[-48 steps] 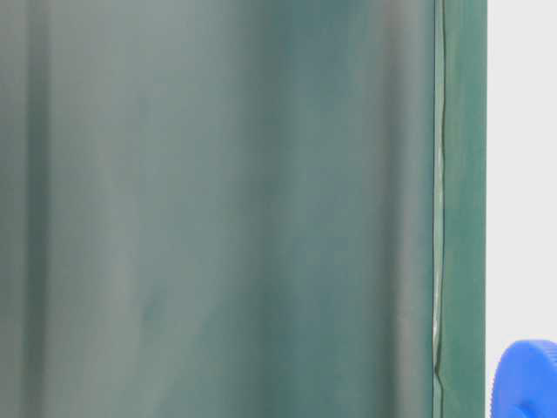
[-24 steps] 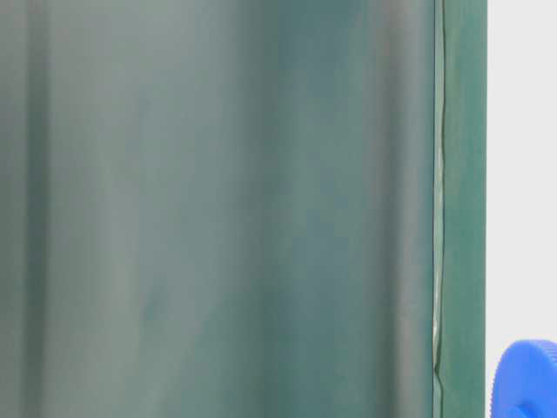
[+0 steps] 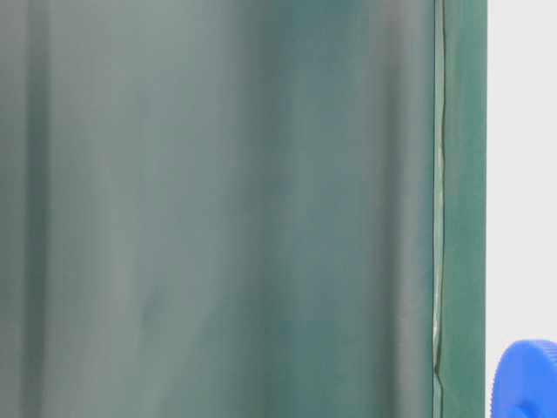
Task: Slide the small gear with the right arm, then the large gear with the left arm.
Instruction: 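Slide the small blue gear left with the right gripper toward the large gear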
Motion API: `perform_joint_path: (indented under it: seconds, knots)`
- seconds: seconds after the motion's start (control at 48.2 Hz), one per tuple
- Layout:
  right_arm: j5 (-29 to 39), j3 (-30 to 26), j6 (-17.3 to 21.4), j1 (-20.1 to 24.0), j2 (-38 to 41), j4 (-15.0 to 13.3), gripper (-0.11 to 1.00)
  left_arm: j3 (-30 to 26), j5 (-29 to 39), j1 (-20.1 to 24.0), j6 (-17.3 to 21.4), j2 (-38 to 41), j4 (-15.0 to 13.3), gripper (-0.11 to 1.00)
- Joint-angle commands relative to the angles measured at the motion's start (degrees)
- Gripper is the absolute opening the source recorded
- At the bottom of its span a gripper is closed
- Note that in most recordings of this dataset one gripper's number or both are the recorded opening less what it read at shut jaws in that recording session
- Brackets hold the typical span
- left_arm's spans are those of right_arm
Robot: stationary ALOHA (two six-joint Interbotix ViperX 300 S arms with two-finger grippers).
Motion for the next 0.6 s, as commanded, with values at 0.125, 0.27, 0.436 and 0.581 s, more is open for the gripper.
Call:
perform_joint_path:
  seconds: [0.125, 0.27, 0.436, 0.581]
  knots:
    - [-3.8, -2.1, 0.6, 3.3, 4.6, 0.2, 0.5, -0.5, -0.3, 0.2, 0.0, 0.2, -0.2, 0.0]
    - [-6.2, -5.6, 0.6, 4.7, 9.8, -0.5, 0.5, -0.6, 0.1, 0.2, 0.1, 0.2, -0.2, 0.0]
    - [-8.7, -11.6, 0.5, 6.5, 16.3, -2.5, 0.5, -0.6, 1.0, 0.2, 0.1, 0.2, -0.2, 0.0]
    - [-9.8, -17.7, 0.5, 7.9, 21.6, -4.8, 0.5, -0.6, 1.3, 0.2, 0.2, 0.2, -0.2, 0.0]
